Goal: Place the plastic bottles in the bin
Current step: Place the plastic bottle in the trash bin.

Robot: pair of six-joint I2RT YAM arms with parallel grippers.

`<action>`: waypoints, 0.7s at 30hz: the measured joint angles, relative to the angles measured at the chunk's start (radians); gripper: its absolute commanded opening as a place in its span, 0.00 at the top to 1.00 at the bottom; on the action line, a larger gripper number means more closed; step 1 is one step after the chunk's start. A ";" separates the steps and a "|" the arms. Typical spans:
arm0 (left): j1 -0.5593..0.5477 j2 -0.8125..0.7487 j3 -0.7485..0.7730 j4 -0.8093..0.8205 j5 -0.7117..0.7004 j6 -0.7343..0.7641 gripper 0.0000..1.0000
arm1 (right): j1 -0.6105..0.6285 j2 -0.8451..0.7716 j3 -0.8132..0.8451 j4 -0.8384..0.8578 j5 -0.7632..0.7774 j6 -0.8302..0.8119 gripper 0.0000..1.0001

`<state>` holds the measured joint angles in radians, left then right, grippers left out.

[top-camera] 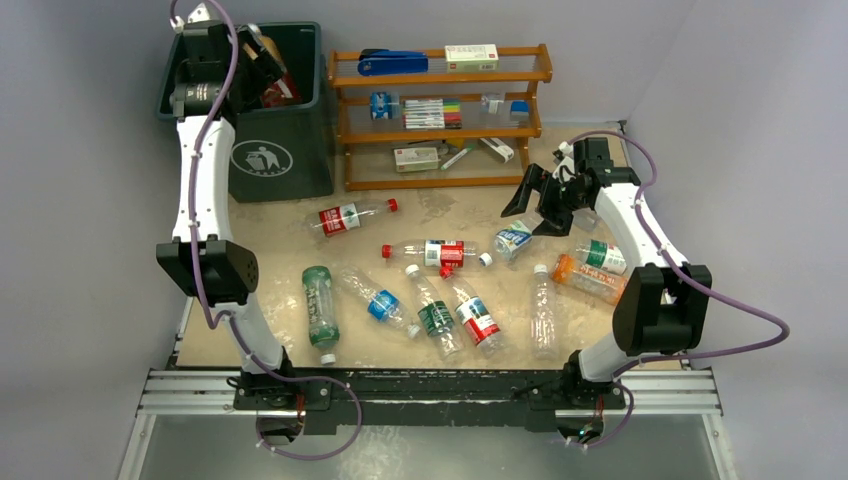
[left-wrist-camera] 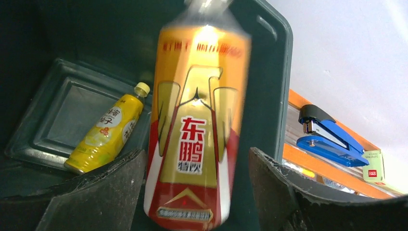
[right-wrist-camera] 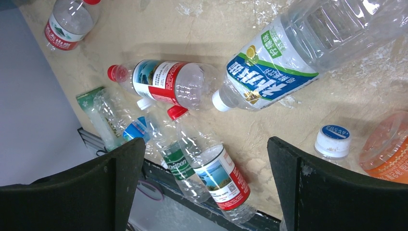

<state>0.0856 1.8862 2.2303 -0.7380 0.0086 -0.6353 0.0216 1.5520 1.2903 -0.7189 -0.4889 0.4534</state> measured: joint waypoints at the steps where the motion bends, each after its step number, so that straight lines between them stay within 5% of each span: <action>1: 0.000 0.000 0.004 -0.005 -0.002 0.002 0.22 | 0.000 0.000 0.000 0.000 0.000 0.000 0.00; 21: -0.013 -0.002 0.081 -0.087 0.039 0.010 0.16 | 0.011 0.000 0.000 0.014 -0.005 0.000 0.00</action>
<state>0.0727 1.8843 2.3112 -0.8249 0.0475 -0.6250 0.0330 1.5517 1.2900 -0.7052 -0.4938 0.4538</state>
